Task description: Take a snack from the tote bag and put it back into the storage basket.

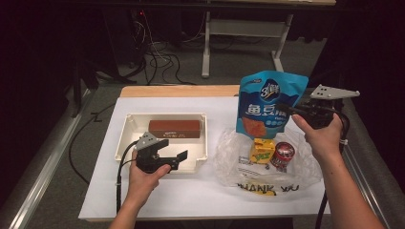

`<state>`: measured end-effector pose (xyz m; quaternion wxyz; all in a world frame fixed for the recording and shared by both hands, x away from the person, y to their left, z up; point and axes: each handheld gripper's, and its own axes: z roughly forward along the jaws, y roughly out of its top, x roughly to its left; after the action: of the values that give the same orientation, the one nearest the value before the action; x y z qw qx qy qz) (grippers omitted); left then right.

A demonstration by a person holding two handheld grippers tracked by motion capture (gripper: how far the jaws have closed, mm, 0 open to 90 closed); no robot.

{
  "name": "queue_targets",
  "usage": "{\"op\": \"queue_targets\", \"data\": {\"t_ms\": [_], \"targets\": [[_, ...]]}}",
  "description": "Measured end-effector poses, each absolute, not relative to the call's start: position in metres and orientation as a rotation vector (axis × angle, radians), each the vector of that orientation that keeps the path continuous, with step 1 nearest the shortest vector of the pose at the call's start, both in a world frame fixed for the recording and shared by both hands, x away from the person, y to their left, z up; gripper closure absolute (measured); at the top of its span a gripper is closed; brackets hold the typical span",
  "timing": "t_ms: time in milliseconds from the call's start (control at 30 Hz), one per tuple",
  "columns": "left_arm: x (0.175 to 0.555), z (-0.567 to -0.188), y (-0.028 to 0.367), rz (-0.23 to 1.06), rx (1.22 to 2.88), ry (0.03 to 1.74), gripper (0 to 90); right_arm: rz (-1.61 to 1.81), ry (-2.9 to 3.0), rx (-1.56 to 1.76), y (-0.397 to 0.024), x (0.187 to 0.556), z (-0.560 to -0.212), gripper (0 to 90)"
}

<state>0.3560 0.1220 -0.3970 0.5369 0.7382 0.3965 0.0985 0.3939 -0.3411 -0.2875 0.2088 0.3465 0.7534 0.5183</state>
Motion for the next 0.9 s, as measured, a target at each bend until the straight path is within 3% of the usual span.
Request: {"op": "queue_targets", "data": {"t_ms": [900], "targets": [[0.357,-0.360,0.108,0.310,1.702,0.837,20.1,1.537,2.115,0.894,-0.278,0.392,-0.271,90.0]]}}
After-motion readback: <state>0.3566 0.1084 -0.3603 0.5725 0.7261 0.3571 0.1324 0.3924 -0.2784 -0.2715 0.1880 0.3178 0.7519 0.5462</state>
